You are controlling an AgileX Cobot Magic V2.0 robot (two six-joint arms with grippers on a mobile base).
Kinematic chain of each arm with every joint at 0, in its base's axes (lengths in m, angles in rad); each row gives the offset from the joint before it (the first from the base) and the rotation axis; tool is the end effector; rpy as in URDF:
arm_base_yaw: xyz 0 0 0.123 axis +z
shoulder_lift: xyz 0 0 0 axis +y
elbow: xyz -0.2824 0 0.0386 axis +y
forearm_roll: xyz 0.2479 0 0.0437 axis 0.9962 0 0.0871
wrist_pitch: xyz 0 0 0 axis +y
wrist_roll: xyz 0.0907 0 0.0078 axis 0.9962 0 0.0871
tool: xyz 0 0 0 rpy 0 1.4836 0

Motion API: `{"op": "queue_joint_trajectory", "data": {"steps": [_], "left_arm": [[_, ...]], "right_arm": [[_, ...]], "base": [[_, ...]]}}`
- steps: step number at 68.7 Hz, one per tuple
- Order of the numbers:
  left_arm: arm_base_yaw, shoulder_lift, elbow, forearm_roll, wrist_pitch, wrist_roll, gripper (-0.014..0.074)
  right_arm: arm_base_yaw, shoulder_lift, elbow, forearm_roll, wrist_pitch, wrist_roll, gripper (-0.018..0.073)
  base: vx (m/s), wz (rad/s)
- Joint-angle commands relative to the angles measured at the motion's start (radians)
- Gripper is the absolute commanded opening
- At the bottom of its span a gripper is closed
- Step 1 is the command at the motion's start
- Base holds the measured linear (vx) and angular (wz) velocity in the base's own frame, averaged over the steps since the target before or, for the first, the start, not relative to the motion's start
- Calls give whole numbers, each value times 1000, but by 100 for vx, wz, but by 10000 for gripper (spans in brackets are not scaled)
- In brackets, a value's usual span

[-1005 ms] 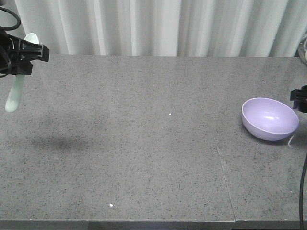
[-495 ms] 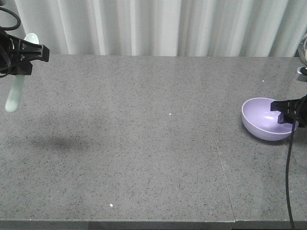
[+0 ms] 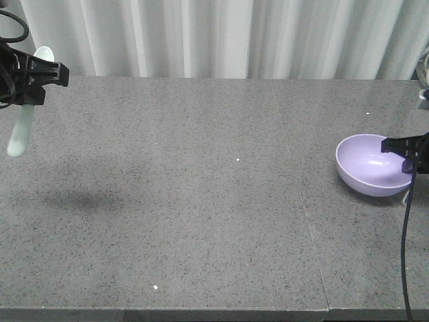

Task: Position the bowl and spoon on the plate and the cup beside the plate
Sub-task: 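Grip the lavender bowl rim with the right gripper and lift it, then drive the base, holding spoon and bowl, to the counter with the plate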

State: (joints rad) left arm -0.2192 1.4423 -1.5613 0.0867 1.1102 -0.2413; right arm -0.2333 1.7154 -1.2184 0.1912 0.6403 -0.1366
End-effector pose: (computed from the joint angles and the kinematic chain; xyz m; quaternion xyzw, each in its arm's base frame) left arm 0.2936 -0.0582 0.4095 -0.0049 0.9441 -0.0328 0.3281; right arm 0.3558 -0.0739 0.2390 0.1057 0.9579 0.0264 0.2656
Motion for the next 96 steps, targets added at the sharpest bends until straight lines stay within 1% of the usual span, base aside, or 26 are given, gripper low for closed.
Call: {"op": "queue_joint_trajectory", "data": {"steps": [1, 12, 23, 34, 41, 54, 96], "left_arm": [[-3, -35, -25, 3, -44, -10, -6], [-3, -35, -25, 3, -44, -10, -6], [-3, -35, -25, 3, -44, -10, -6], [-3, -35, -25, 3, -44, -10, -6], [-3, -35, -25, 3, -44, -10, -6], [-3, -35, -25, 3, -44, -10, -6], [-3, -35, -25, 3, -44, -10, -6]], "right_arm": [[-6, -131, -31, 2, -4, -27, -6], [3, -294, -31, 1, 68, -65, -6], [21, -482, -31, -3, 140, -67, -6], [20, -622, -31, -5, 238, -67, -6], [20, -684, -31, -5, 259, -67, -6], [20, -721, -31, -4, 274, -66, -6], [20, -721, -31, -3, 282, -65, -6]], "base": [[0, 0], [0, 0], [0, 0], [0, 0], [0, 0], [0, 0], [0, 0]]}}
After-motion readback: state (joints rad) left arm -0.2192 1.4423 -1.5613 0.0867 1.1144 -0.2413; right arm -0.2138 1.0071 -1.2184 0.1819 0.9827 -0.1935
